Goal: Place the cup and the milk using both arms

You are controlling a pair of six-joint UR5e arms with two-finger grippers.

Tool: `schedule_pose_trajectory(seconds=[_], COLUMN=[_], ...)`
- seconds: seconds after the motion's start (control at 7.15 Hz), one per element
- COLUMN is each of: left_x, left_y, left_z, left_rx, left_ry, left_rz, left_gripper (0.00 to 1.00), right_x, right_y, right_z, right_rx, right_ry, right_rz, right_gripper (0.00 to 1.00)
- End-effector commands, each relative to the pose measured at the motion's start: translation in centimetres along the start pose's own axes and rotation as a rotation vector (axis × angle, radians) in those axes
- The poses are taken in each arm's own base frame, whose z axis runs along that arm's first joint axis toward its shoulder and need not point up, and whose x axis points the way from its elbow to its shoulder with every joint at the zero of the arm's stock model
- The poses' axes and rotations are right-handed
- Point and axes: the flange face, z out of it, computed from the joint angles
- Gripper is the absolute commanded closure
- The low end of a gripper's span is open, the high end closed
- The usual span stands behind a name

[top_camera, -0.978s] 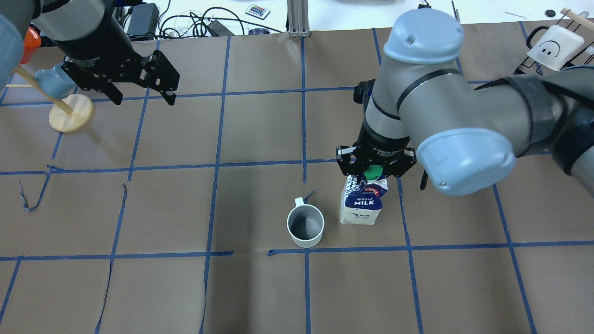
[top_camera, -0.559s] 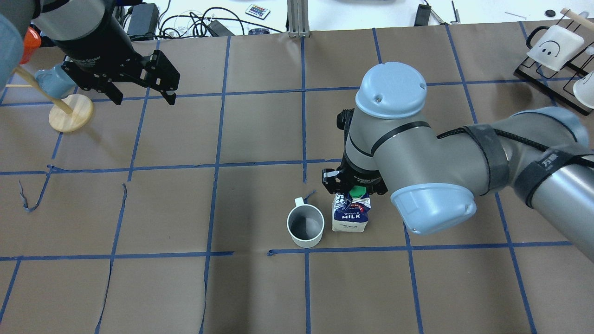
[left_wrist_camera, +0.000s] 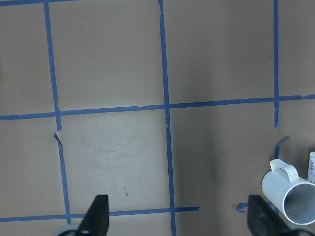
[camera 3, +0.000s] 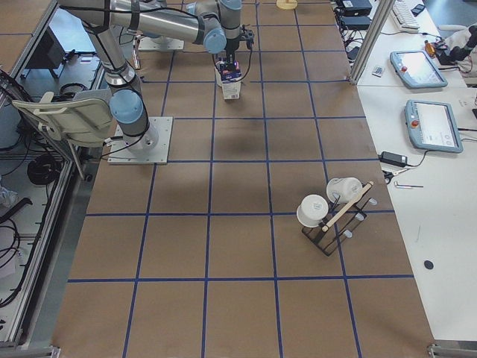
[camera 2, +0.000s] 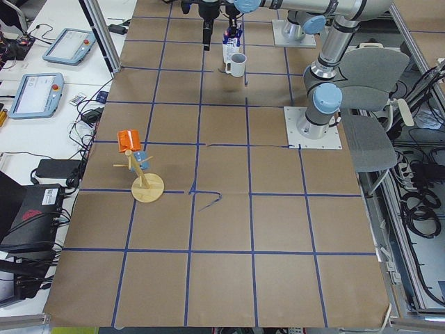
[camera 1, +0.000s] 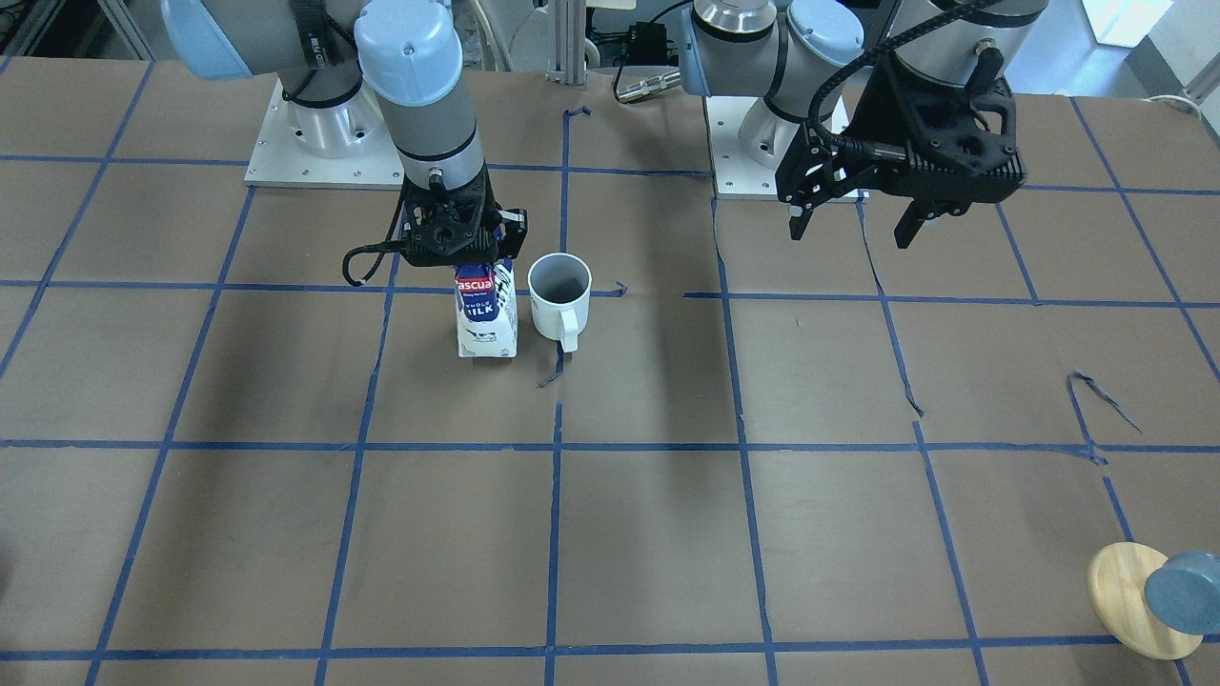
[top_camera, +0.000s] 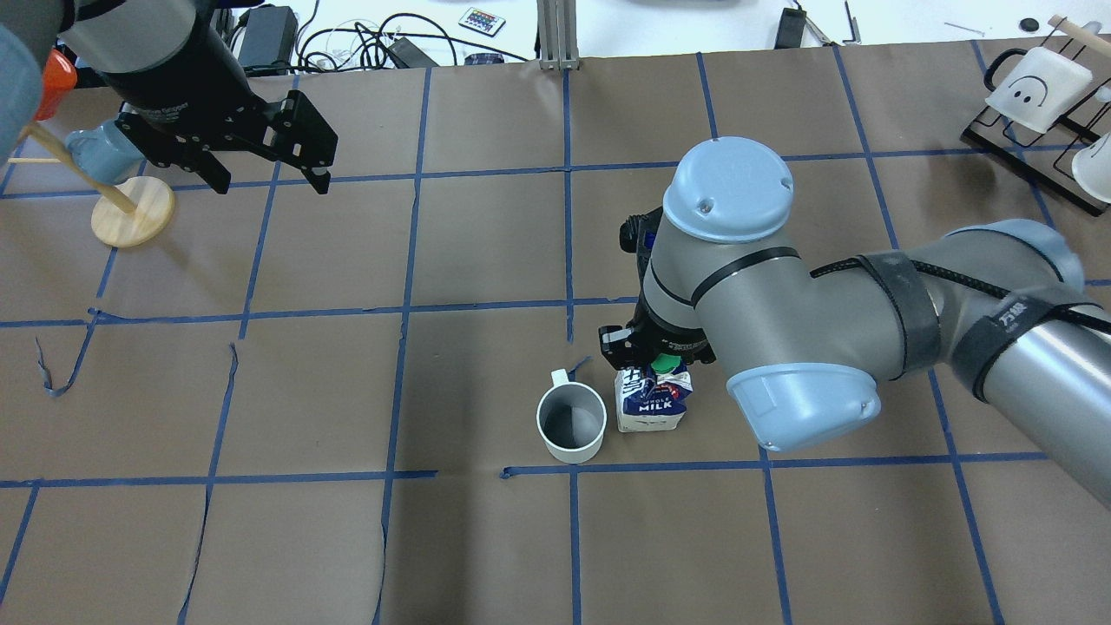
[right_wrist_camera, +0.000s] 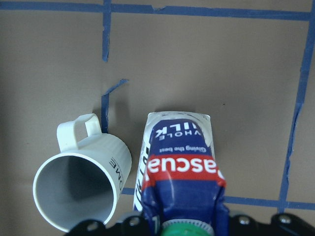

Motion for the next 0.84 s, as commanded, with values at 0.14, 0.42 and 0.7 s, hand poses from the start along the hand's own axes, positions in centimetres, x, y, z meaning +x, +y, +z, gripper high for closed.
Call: schedule_pose_trajectory(seconds=[0.14, 0.42, 0.7], left_x=[-0.1, -0.1, -0.1], left_y=[0.0, 0.0, 0.0], left_z=[0.0, 0.0, 0.0], left_rx=[0.000, 0.000, 0.000], left_ry=[0.000, 0.000, 0.000], left_rz=[0.000, -0.001, -0.001], left_gripper=[0.00, 0.00, 0.00], right_x=[-0.1, -0.7, -1.1], right_y=[0.4, 0.8, 1.0], right_z=[-0.1, 0.0, 0.2], right_rx=[-0.010, -0.033, -0.035], right_ry=[-0.003, -0.040, -0.028], right_rz=[-0.002, 0.033, 0.027], right_gripper=[0.82, 0.82, 0.65])
